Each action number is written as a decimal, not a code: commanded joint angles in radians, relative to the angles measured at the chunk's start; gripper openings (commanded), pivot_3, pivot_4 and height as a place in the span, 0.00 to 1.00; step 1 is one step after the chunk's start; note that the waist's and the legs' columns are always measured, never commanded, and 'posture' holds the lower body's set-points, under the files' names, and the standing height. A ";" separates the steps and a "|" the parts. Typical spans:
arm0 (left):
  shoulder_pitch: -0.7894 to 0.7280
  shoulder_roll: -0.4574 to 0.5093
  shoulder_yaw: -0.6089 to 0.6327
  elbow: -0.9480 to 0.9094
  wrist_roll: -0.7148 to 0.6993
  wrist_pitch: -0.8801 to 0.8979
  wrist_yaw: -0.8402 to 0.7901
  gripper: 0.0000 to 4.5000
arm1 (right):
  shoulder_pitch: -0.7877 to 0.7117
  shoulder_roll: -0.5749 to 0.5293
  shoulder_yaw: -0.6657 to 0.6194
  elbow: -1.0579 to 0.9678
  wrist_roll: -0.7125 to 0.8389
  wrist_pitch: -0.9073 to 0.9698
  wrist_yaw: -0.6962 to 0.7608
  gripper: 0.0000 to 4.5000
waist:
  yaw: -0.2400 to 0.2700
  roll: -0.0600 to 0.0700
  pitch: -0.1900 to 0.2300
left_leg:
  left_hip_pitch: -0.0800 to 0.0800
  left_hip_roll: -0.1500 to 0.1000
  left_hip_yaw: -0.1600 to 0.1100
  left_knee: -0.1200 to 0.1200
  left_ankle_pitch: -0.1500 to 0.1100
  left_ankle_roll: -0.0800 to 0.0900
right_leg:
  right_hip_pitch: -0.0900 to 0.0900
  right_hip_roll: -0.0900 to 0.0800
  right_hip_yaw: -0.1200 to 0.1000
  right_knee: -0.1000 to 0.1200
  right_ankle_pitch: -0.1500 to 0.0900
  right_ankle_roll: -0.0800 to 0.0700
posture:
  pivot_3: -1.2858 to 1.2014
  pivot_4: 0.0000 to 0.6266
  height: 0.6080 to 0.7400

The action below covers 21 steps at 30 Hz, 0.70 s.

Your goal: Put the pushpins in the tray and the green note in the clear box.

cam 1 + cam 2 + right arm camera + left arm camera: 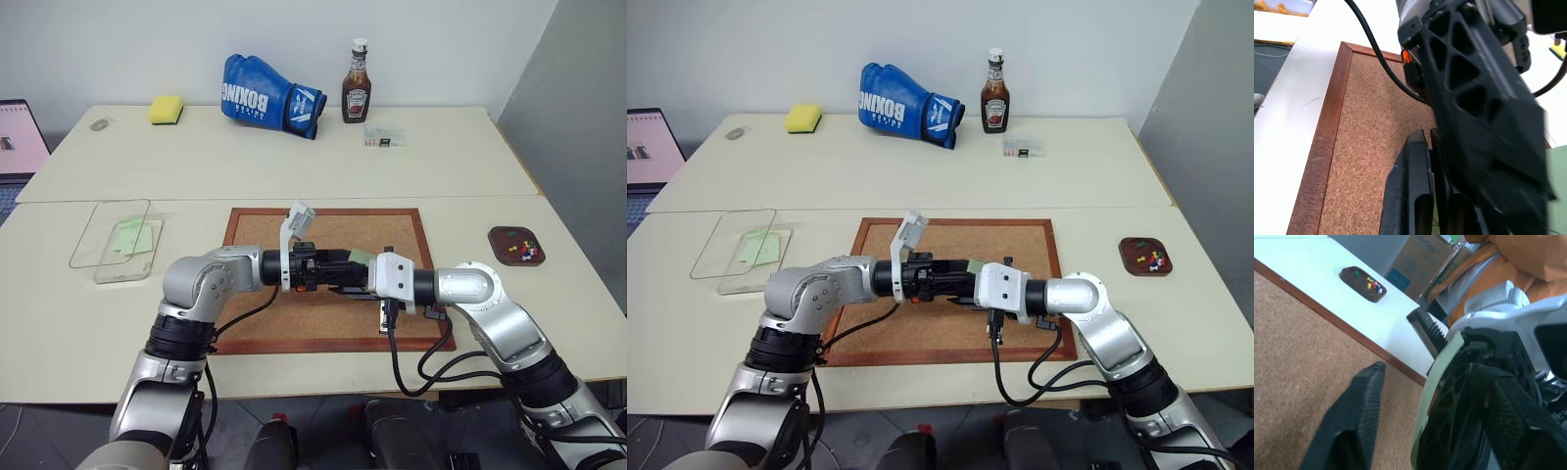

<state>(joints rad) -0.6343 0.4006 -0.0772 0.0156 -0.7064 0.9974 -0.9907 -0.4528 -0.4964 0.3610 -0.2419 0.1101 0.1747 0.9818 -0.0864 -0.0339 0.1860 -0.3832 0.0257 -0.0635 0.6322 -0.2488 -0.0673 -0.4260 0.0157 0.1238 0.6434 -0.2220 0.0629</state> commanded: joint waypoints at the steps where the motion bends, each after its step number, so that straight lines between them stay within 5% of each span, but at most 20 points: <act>1: -0.017 -0.002 0.019 -0.009 -0.018 0.004 0.004 0.44 | -0.019 0.009 -0.002 -0.049 0.014 -0.007 0.009 0.00 | -0.001 0.000 0.000 | 0.000 0.000 0.000 0.000 0.000 0.000 | 0.000 0.000 0.000 0.000 0.000 0.000 | 0.52 0.24 1.00; 10: -0.012 0.007 0.019 -0.018 -0.019 0.007 -0.001 0.03 | -0.019 0.010 -0.002 -0.053 0.013 -0.008 0.007 0.00 | 0.000 0.000 0.000 | 0.000 0.000 0.000 0.001 0.000 0.000 | 0.000 0.000 0.000 0.000 0.000 0.000 | 0.52 0.24 1.00; 21: -0.006 0.031 0.007 0.070 0.095 -0.106 0.027 0.01 | -0.020 0.007 -0.029 -0.058 0.015 0.003 -0.017 0.00 | 0.000 0.000 0.000 | 0.000 0.000 0.000 0.001 0.000 0.000 | 0.000 0.000 0.000 0.001 0.000 0.000 | 0.52 0.24 1.00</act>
<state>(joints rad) -0.6353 0.4161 -0.0760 0.0785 -0.6391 0.9392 -0.9679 -0.4530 -0.4899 0.3660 -0.2495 0.1106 0.1808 0.9743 -0.0867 -0.0339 0.1860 -0.3829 0.0257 -0.0637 0.6331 -0.2487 -0.0673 -0.4258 0.0158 0.1237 0.6442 -0.2219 0.0630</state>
